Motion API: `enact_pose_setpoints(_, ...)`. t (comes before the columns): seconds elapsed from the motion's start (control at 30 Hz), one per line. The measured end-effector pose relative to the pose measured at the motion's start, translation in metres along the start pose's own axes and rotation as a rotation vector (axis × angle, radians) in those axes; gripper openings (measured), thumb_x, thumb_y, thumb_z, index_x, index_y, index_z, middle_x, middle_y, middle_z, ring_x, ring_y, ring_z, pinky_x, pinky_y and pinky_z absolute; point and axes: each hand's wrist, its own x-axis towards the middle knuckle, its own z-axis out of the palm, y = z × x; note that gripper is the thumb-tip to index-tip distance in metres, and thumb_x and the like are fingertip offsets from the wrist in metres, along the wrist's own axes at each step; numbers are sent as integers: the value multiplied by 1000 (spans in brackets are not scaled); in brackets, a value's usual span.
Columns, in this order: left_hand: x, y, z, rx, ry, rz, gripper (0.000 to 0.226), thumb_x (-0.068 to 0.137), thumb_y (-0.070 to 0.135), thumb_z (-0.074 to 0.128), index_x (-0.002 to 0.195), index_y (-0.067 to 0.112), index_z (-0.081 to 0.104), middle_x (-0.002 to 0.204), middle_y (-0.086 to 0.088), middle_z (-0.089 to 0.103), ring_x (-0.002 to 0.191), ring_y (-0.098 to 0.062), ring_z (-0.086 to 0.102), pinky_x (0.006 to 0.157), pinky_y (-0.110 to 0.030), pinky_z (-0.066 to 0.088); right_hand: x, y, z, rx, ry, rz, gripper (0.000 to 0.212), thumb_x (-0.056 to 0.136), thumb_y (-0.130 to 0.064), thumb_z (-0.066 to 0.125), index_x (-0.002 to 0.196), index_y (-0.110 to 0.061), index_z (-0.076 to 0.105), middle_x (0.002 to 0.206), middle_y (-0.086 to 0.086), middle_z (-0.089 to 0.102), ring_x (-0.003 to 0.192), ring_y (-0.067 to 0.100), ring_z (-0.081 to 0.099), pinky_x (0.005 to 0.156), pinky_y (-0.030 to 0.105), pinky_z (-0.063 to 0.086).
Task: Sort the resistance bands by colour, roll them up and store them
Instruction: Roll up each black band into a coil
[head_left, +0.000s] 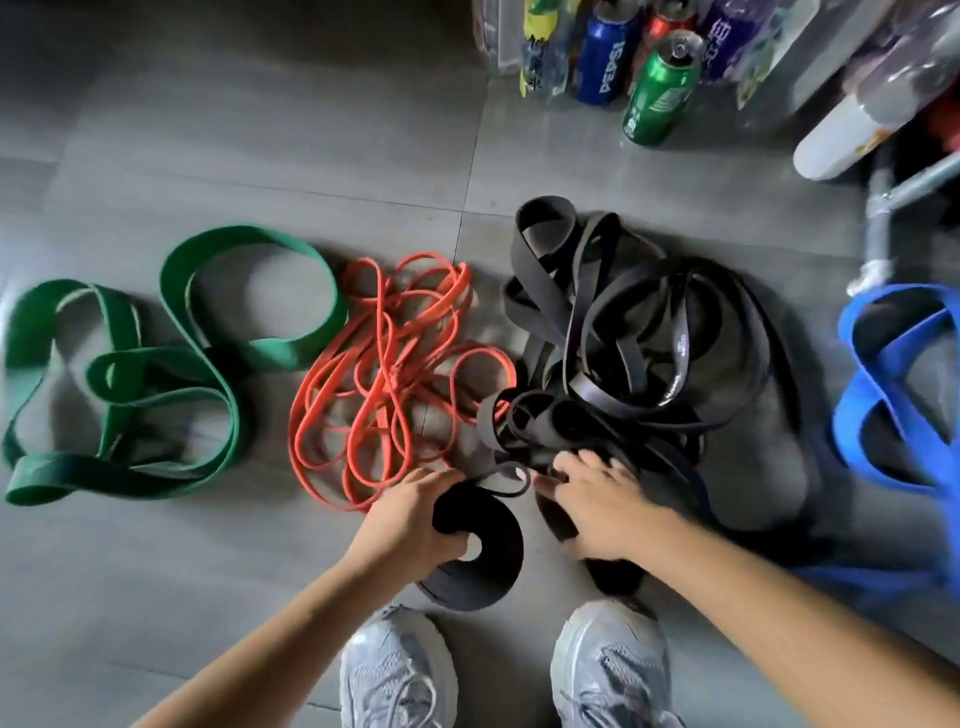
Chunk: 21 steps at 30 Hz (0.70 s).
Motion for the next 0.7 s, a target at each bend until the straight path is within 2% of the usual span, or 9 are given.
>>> enact_pose_setpoints(0.07,5,5,0,-13,0,-6,74,54,41,59,126,27,56,119,9,57,108,-14,55,86,-20,42,3,9,-11,-100,133,68,73,84,-27,59,144,-36,18,133,4,29,125,26,29,104,41,27)
enact_pose_setpoints(0.13,9,10,0,-35,1,-9,74,56,40,61,128,27,54,119,7,56,108,-16,55,87,-23,44,10,29,-22,-177,278,145,60,90,-15,43,142,-36,21,133,5,36,122,27,37,101,41,30)
enact_pose_setpoints(0.2,11,14,3,-42,-4,0,67,62,34,69,127,26,54,116,5,56,105,-18,55,86,-25,44,19,63,-43,-310,420,234,53,92,-17,31,140,-37,26,132,5,38,116,27,45,93,39,37)
enact_pose_setpoints(0.33,9,19,10,-43,-11,3,64,64,29,72,126,27,55,113,4,56,104,-18,56,86,-27,46,26,136,-107,-319,318,568,69,89,-21,51,144,-41,13,148,9,22,130,30,28,100,43,31)
enact_pose_setpoints(0.47,8,15,11,-42,2,-5,65,67,26,73,129,27,53,117,5,55,104,-15,54,83,-23,43,20,119,-117,-167,278,512,70,79,-35,66,136,-20,28,136,16,30,124,35,35,100,43,32)
enact_pose_setpoints(0.57,8,9,6,-58,52,-26,68,69,29,75,132,27,50,121,6,53,108,-16,53,85,-22,42,9,75,-80,-4,235,497,77,79,-45,65,138,-19,23,150,27,5,139,41,13,110,47,23)
enact_pose_setpoints(0.6,8,8,3,-69,69,-40,70,69,31,76,133,27,49,122,7,52,110,-16,52,85,-22,41,3,62,-67,-12,308,491,71,80,-43,64,136,-17,29,151,29,0,141,43,8,111,48,21)
enact_pose_setpoints(0.63,7,6,0,-85,88,-56,72,68,33,77,134,28,48,124,7,51,111,-16,51,85,-22,39,-3,49,-55,-40,426,468,63,78,-38,66,130,-13,40,152,29,5,141,44,11,110,51,23)
enact_pose_setpoints(0.7,3,1,-5,-113,130,-75,75,66,34,79,134,29,48,124,9,51,112,-14,50,84,-20,37,-11,22,-38,-51,643,329,50,67,-29,73,111,-10,58,144,25,34,129,43,38,98,53,39)
